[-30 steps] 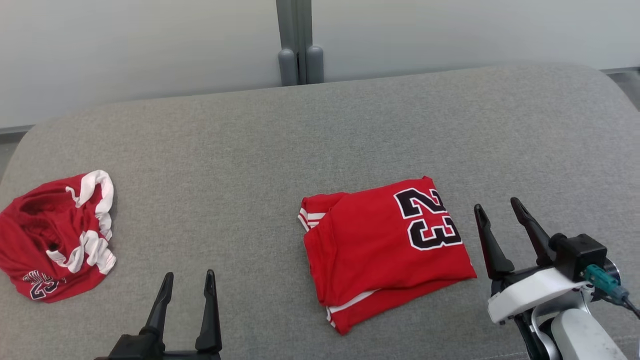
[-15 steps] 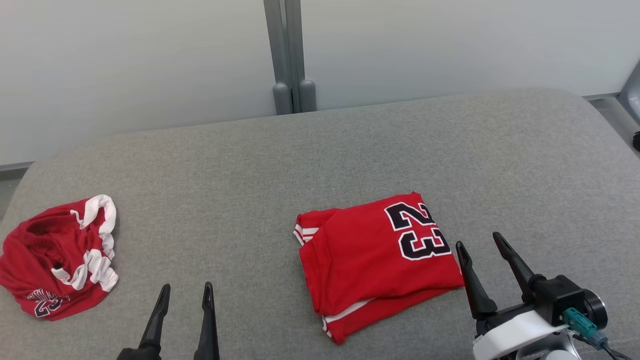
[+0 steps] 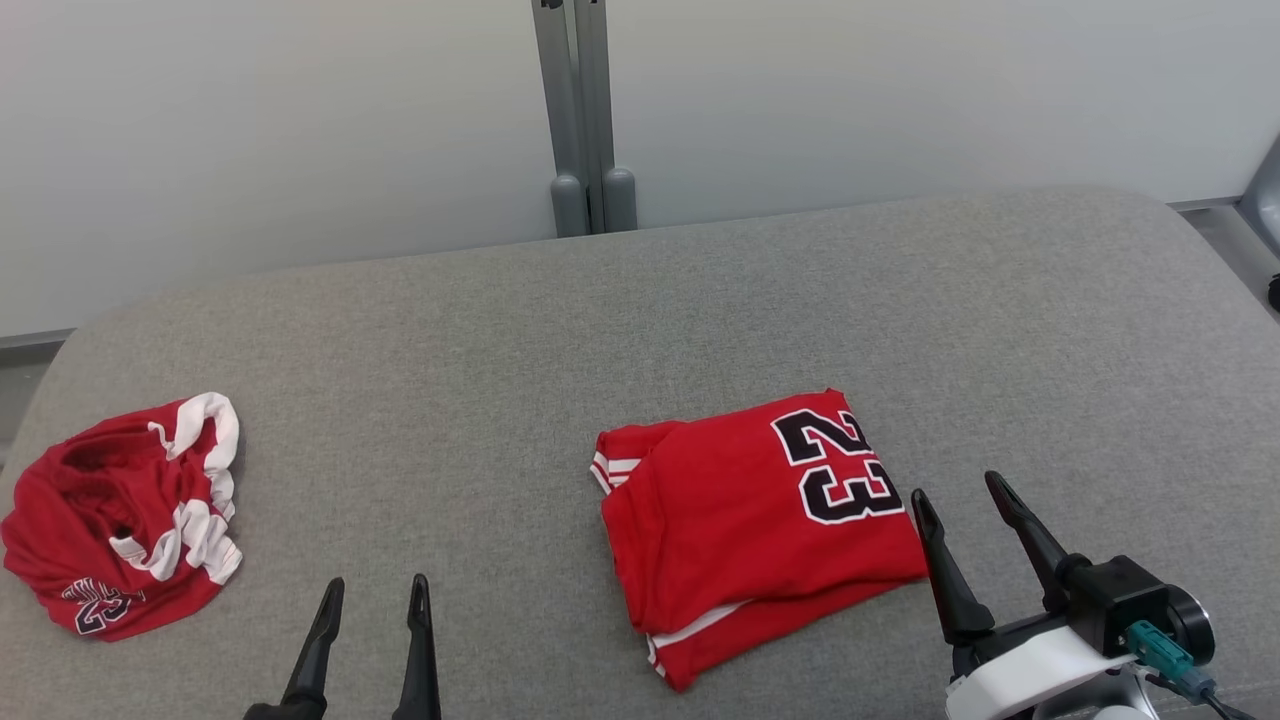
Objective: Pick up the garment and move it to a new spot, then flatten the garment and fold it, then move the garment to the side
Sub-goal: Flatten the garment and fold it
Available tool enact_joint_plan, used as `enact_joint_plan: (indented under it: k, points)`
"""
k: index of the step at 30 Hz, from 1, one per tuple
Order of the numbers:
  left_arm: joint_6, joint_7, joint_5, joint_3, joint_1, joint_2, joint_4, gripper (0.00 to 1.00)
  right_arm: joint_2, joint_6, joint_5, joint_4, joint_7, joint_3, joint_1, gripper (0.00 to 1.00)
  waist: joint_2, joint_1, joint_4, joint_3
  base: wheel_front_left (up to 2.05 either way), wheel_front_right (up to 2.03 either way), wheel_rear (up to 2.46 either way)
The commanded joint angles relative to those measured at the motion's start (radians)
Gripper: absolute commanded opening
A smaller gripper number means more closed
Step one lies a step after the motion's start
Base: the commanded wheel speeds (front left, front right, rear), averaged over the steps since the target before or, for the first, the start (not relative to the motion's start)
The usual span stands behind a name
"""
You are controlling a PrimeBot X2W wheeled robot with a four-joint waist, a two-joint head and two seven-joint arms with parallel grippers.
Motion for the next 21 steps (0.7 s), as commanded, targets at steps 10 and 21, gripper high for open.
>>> enact_joint_plan:
  k: [10,21]
  points:
    - [0.004,0.0,0.008,0.0,0.007,0.002,0.008,1.0,0.008,0.0,0.001,-0.003,-0.003,-0.003,-0.001,1.0,-0.0001,0.0,0.001,0.003,0.0,0.0,0.0]
    - [0.004,0.0,0.003,-0.001,0.009,0.002,0.012,1.0,0.009,0.0,-0.001,0.001,-0.003,-0.001,-0.003,1.0,-0.0001,0.0,0.003,0.004,0.0,0.0,0.0]
